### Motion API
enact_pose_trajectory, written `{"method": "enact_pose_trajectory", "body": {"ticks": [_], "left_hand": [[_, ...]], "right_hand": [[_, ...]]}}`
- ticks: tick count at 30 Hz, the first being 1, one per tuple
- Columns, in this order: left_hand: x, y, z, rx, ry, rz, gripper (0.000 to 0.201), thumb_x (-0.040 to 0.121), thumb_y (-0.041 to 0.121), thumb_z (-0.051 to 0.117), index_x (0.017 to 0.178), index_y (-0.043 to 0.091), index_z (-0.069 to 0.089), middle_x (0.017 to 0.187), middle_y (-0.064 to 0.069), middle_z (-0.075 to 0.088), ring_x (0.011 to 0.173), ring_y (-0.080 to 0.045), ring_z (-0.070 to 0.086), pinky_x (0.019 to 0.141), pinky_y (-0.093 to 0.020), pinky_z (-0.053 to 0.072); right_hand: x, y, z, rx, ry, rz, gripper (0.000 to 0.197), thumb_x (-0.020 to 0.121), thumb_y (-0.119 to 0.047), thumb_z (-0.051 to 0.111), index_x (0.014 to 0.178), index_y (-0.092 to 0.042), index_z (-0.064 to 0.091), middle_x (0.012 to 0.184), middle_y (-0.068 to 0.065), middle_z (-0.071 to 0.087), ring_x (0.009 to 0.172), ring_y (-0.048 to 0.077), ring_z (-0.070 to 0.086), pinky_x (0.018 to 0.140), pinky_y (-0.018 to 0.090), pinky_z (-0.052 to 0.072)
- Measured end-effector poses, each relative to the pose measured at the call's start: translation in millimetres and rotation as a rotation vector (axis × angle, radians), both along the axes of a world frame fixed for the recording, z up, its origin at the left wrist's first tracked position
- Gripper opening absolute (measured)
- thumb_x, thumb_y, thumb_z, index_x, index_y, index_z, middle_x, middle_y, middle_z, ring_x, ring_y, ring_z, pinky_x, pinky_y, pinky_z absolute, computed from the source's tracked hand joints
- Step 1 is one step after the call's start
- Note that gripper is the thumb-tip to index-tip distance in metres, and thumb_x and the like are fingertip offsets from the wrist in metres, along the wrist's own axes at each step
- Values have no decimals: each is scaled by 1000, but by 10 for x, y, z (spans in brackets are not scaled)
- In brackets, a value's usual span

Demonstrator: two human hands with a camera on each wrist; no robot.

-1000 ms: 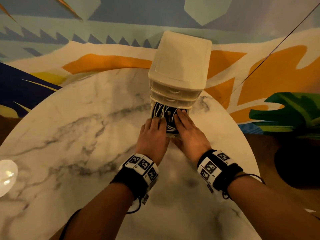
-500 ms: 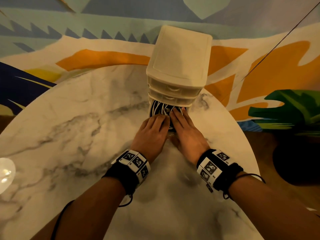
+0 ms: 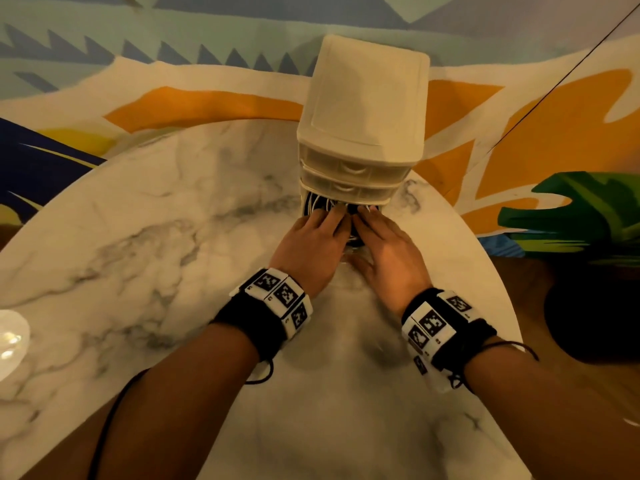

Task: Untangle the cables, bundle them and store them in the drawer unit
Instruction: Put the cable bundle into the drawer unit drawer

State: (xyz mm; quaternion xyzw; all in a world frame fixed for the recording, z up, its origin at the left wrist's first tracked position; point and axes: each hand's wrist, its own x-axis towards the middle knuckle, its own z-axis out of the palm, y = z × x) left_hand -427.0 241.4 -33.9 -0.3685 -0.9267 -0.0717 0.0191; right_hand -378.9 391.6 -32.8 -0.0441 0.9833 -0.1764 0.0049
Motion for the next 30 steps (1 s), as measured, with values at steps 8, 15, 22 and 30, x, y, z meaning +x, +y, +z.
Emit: {"method": "enact_pose_trajectory", "body": {"ticks": [8, 15, 22, 30], "left_hand": [[-53, 141, -41, -37, 7, 59, 55, 80, 26, 64, 131, 9, 51, 126, -10, 53, 109, -28, 55, 85, -37, 49], [-3, 185, -19, 84, 91, -11, 35, 79, 17, 41, 97, 11, 71, 99, -2, 66, 96, -22, 63, 67, -31, 51], [98, 238, 85, 4, 14, 141, 38, 72, 13, 59, 109, 10, 62, 110, -9, 57, 95, -28, 55, 72, -37, 47], [52, 105, 64, 277, -232, 303, 36, 82, 13, 58, 117, 5, 53, 123, -12, 49, 103, -29, 53, 80, -42, 52]], "right_hand": [[73, 61, -96, -57, 168, -67, 35, 77, -13, 69, 112, -11, 67, 122, 10, 58, 107, 31, 54, 87, 42, 48], [-124, 152, -2, 3, 159, -103, 32, 78, -17, 69, 110, -19, 67, 117, 2, 62, 105, 30, 54, 79, 40, 46], [93, 212, -67, -199, 0, -344, 21, 84, -30, 63, 72, -15, 54, 76, 0, 54, 72, 20, 50, 62, 31, 38], [-10, 264, -113, -365, -26, -348, 23, 93, -25, 56, 84, -10, 70, 84, 7, 60, 74, 21, 54, 69, 32, 43]]}}
